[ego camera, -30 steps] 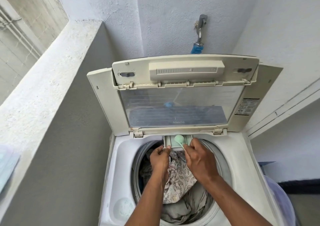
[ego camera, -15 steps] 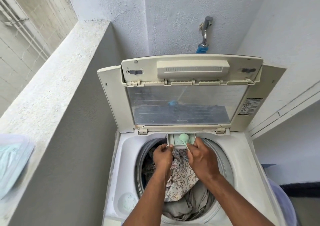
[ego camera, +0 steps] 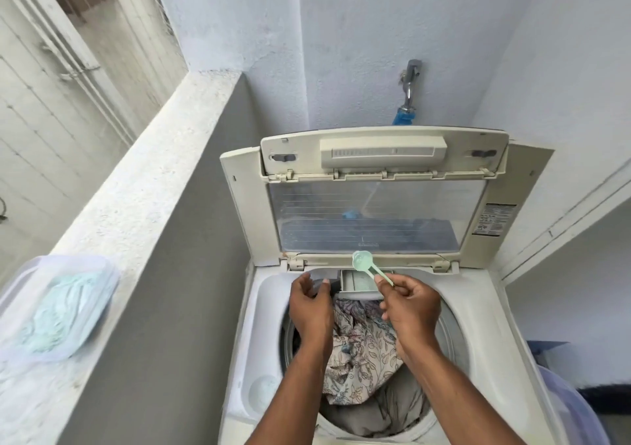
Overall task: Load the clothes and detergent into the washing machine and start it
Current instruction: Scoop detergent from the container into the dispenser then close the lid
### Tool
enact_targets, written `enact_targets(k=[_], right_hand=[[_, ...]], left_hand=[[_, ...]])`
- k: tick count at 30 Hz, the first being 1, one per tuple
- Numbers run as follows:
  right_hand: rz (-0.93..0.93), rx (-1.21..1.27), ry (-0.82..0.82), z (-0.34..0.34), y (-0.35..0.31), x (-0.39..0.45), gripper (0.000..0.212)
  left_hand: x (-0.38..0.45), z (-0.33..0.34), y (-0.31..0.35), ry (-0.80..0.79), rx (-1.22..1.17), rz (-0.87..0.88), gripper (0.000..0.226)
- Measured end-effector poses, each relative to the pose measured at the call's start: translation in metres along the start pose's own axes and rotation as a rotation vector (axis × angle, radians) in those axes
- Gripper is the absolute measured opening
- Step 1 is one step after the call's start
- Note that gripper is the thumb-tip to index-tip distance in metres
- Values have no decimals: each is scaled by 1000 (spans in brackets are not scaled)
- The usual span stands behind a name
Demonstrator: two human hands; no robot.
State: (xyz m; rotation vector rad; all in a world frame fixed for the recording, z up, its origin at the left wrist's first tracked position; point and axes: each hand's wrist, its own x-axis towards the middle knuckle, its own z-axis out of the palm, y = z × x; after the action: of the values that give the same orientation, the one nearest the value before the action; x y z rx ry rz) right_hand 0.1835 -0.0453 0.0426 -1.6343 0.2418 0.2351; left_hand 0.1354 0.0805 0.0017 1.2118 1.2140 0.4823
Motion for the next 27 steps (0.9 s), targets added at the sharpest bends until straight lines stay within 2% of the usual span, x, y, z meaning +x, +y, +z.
enact_targets(k=[5, 12, 15, 17, 22, 24, 27], right_hand=[[68, 229, -110, 14, -33, -27, 15], [127, 438, -309, 50, -82, -70, 22], [123, 464, -395, 69, -103, -90, 18], [115, 463, -459, 85, -114, -106, 16], [112, 436, -584, 130, -123, -142, 20], [96, 417, -621, 146, -122, -155, 23], [76, 380, -666, 166, -121, -172, 23]], left_hand=[[-9, -24, 44, 70, -237, 18, 26], [-27, -75, 112, 84, -590, 23, 20], [-41, -100, 139, 60, -678, 128, 25], [-53, -120, 154, 100, -618, 283, 35], [-71, -181, 166, 371, -111, 730, 58], [-74, -207, 167, 484, 2, 838, 67], [-73, -241, 164, 632, 209, 902, 95]])
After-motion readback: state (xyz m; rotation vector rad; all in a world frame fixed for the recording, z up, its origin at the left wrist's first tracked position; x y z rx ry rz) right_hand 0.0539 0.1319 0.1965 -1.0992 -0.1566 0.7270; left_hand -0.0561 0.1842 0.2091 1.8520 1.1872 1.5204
